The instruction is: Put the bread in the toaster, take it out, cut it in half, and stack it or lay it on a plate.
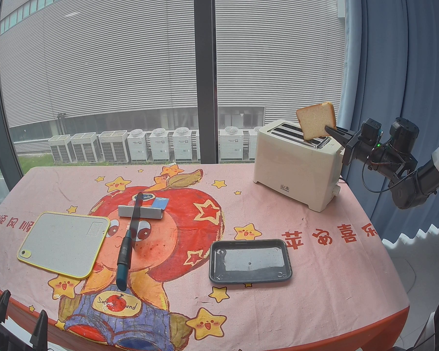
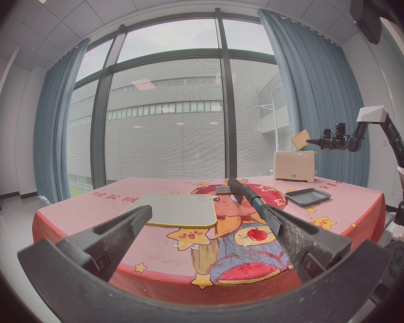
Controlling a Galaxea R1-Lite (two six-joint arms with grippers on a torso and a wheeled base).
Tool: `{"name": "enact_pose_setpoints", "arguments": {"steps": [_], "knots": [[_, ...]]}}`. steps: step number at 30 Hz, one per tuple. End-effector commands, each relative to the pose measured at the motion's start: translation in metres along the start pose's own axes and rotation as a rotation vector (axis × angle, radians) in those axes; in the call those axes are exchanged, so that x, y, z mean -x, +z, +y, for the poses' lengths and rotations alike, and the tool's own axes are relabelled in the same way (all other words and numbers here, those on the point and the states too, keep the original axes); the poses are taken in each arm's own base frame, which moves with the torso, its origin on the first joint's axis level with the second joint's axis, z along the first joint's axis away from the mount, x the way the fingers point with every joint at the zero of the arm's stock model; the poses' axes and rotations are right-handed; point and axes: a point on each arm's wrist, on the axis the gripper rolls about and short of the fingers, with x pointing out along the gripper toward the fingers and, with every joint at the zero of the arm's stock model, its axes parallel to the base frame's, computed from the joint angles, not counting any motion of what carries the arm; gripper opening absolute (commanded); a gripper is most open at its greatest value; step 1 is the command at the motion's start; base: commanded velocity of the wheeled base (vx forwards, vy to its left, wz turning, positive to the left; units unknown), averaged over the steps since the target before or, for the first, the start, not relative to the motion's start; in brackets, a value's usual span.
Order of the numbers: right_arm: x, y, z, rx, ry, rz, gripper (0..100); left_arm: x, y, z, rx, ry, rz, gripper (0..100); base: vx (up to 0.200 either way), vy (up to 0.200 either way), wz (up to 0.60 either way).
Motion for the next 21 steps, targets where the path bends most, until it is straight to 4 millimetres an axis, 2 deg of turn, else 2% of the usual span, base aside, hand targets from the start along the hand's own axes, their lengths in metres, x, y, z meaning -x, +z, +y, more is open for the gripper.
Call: {"name": "enact_pose_setpoints", "arguments": {"steps": [1,21], "knots": [[-0.0011,0.002,-0.0012,0.006,-0.001,-0.008,0,-0.0012,-0.0045,0.0,0.0,0.0,0.016,100,0.0,0.0,0.0],[-0.0014,-0.0057,-0.0018,-0.003,-0.002,0.007,0,-0.0012,-0.0045,0.0,0.0,0.0,0.016,100,0.0,0.0,0.0]]}}
